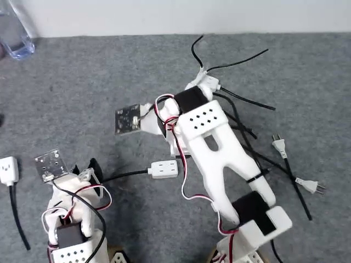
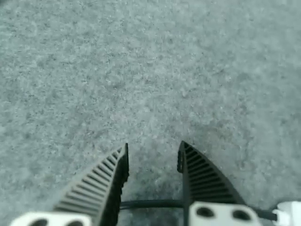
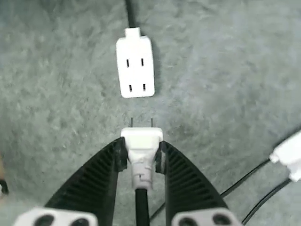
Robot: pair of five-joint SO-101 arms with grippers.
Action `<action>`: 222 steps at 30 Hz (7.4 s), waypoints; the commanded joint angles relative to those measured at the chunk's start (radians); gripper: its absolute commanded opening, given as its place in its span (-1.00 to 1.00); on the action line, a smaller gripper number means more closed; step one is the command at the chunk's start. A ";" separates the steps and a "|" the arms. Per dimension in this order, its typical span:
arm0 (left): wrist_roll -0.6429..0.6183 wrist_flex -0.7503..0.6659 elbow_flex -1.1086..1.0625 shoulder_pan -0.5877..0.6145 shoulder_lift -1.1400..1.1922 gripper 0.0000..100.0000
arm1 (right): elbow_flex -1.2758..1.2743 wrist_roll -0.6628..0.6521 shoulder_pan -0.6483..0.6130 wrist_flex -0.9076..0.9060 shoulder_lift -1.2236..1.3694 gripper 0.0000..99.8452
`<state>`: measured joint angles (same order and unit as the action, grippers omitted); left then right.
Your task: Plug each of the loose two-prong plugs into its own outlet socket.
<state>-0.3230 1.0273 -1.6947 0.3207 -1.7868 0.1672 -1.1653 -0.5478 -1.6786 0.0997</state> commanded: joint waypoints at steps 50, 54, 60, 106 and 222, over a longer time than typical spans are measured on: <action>0.020 0.034 0.010 0.008 -0.008 -0.67 | -0.091 0.015 -0.031 0.188 0.185 -0.98; 0.020 0.034 0.010 0.008 -0.008 -0.67 | -0.092 0.025 -0.027 0.186 0.185 -0.98; 0.020 0.034 0.010 0.008 -0.008 -0.67 | -0.091 0.025 -0.028 0.145 0.185 -0.98; 0.020 0.034 0.010 0.008 -0.008 -0.67 | -0.480 0.069 -0.145 0.504 0.179 -0.98; 0.078 0.130 0.010 0.637 -0.003 -0.67 | 0.655 0.712 0.318 0.636 0.696 -0.98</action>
<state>-0.2524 1.1561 -1.6947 0.9574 -1.7868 0.6460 -0.4580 -0.2424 -1.0280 0.7503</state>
